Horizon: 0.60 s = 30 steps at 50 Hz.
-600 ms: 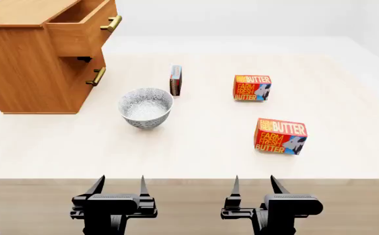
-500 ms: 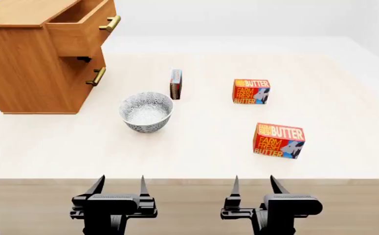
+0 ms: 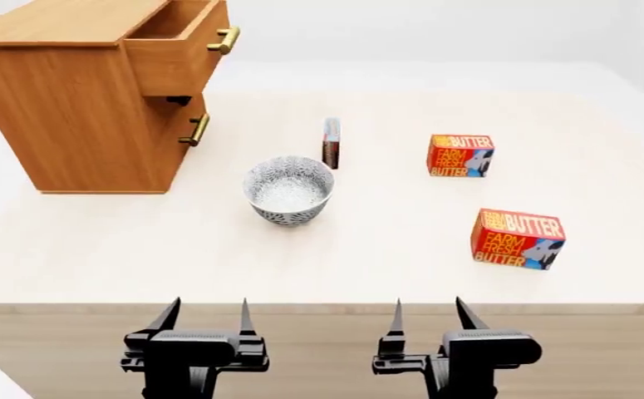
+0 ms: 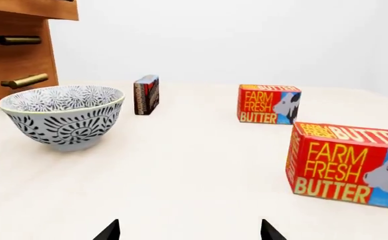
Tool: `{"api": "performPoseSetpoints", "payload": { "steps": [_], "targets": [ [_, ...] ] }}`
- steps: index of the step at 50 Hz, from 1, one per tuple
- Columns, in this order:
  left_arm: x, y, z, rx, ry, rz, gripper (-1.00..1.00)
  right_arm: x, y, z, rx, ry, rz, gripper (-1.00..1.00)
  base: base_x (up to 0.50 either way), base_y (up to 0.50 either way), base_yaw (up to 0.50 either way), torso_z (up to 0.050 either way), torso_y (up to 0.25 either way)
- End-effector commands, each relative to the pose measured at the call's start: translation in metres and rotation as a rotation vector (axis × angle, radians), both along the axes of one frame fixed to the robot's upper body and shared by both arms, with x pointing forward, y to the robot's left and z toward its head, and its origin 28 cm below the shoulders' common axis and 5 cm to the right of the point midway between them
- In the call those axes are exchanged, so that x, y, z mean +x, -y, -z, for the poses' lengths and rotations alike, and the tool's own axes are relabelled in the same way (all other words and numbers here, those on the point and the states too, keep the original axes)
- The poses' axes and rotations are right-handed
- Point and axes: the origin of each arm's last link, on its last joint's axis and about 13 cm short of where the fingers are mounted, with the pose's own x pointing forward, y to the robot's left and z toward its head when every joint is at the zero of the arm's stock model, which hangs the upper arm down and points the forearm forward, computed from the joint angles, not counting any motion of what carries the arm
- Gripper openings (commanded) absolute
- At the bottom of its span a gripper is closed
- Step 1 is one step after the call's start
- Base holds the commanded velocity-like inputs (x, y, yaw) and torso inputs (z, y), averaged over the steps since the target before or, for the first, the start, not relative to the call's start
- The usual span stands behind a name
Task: Put the chocolate pudding in the top drawer of the cabinet and close it.
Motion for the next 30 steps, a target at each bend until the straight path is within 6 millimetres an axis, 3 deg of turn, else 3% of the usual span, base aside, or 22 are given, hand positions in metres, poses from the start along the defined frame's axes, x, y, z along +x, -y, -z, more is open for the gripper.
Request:
{"api": "performPoseSetpoints", "payload": {
  "steps": [1,18,30],
  "targets": [
    [-0.0007,0.0003,0.0008,0.006,-0.005,0.007,1.00,-0.0002,-0.0008,0.0011,-0.003,-0.001,-0.009,1.00,0.00,0.50,0.00,0.000,0.000],
    [-0.0009,0.0007,0.0023,0.011,-0.003,0.022,1.00,-0.0012,-0.0005,0.0004,0.009,0.003,-0.013,1.00,0.00,0.50,0.00,0.000,0.000],
    [-0.0020,0.0014,0.0018,0.027,0.027,0.039,1.00,-0.0004,-0.0008,-0.0013,0.020,0.008,-0.011,1.00,0.00,0.10,0.00,0.000,0.000]
  ]
}}
